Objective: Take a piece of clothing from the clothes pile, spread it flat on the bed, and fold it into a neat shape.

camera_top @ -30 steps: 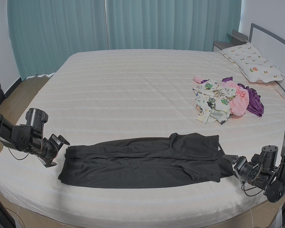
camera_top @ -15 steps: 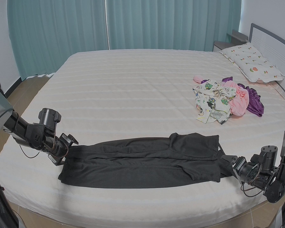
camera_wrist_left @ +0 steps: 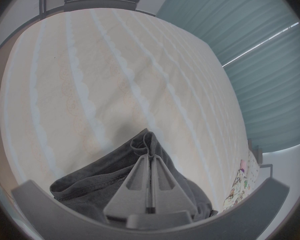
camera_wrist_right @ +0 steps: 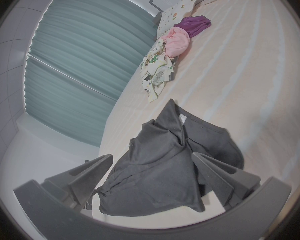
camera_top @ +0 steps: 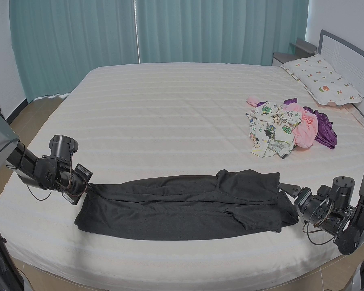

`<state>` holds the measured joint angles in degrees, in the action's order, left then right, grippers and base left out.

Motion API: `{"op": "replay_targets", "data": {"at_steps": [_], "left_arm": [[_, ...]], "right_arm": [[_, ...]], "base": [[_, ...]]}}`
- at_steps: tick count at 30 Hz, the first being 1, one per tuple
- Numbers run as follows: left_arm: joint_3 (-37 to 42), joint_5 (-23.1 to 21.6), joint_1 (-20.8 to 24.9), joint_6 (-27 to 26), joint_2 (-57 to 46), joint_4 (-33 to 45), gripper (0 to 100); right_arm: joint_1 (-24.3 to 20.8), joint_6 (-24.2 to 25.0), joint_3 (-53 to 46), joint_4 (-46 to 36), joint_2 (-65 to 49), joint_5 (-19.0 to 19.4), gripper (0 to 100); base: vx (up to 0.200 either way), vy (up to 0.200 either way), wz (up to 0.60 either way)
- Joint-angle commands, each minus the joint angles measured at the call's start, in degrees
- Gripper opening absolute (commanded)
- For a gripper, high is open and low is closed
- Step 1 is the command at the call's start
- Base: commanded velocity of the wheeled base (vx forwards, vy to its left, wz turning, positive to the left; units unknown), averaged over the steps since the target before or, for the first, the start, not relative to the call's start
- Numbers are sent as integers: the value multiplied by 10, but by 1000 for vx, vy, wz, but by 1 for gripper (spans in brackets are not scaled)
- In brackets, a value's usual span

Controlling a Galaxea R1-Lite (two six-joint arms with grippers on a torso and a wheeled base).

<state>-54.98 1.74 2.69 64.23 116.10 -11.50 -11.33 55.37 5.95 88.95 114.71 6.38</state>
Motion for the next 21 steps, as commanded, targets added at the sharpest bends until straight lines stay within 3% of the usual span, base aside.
{"op": "replay_targets", "data": {"at_steps": [1, 21], "left_arm": [[6, 5, -1, 6, -8, -8, 0], [14, 5, -1, 8, -36, -9, 0]], "right_arm": [[-8, 2, 31, 6, 33, 1, 100], [-19, 2, 111, -20, 115, -4, 100]], "base": [[0, 0, 0], [0, 0, 0]]}}
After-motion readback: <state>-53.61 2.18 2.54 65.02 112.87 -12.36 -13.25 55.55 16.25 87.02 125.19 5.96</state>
